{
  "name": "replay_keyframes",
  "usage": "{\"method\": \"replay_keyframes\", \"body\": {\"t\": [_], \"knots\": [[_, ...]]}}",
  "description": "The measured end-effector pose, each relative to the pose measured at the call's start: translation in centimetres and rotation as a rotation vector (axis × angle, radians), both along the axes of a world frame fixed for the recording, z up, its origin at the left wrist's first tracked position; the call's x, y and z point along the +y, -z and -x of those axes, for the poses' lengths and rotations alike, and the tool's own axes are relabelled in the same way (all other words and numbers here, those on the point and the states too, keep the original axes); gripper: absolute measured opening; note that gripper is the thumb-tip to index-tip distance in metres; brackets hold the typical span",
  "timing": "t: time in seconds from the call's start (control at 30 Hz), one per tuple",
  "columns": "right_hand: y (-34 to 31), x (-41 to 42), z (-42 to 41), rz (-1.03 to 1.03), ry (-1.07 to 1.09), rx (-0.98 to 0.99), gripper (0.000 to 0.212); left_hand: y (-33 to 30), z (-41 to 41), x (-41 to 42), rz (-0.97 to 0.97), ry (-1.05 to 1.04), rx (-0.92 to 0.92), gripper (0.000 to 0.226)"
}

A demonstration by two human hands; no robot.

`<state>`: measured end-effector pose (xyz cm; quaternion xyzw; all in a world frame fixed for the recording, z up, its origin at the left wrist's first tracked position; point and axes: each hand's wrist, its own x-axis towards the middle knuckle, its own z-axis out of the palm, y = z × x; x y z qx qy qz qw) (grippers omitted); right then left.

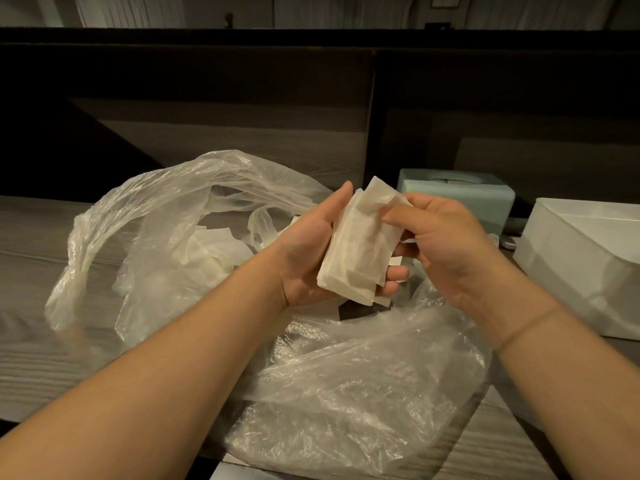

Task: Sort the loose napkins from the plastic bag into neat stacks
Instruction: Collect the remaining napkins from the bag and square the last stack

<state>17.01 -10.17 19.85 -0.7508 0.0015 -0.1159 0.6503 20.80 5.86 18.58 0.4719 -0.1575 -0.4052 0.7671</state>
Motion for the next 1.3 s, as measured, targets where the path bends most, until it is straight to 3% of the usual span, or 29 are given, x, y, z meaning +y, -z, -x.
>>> {"method": "replay_keyframes", "body": {"t": [0.3, 0.37, 0.47, 0.5, 0.73, 0.87, 1.0, 1.17, 1.3], "knots": [[0.0, 0.5, 0.4, 0.084, 0.137, -0.17, 0.015, -0.1, 0.4, -0.2, -0.009, 0.013, -0.043, 0.072], [-0.5, 0.3, 0.5, -0.023, 0.138, -0.144, 0.015, 0.0, 0.2, -0.1, -0.017, -0.044, -0.01, 0.071], [-1.4, -0.4, 0.8, -0.4, -0.038, -0.019, 0.01, -0.2, 0.0, 0.1, 0.007, -0.148, 0.039, 0.067], [-1.5, -0.6, 0.8, -0.443, -0.08, 0.019, 0.012, -0.3, 0.0, 0.2, 0.017, -0.16, 0.051, 0.071], [-0.2, 0.4, 0.7, -0.11, 0.015, 0.046, 0.017, -0.1, 0.2, 0.0, 0.044, -0.045, 0.058, 0.09], [0.0, 0.9, 0.6, -0.058, 0.026, 0.032, 0.013, -0.4, 0.5, 0.1, 0.006, -0.067, 0.006, 0.075], [0.6, 0.0, -0.7, -0.003, 0.19, -0.008, 0.011, -1.2, 0.4, 0.8, 0.021, -0.21, 0.048, 0.065], [2.3, -0.8, -1.5, 0.683, 0.179, -0.015, 0.022, -1.6, -0.3, 1.6, 0.074, -0.351, 0.11, 0.06], [3.3, -0.3, -1.7, 0.978, 0.108, 0.104, 0.046, -1.7, -0.4, 1.6, 0.073, -0.374, 0.122, 0.058]]}}
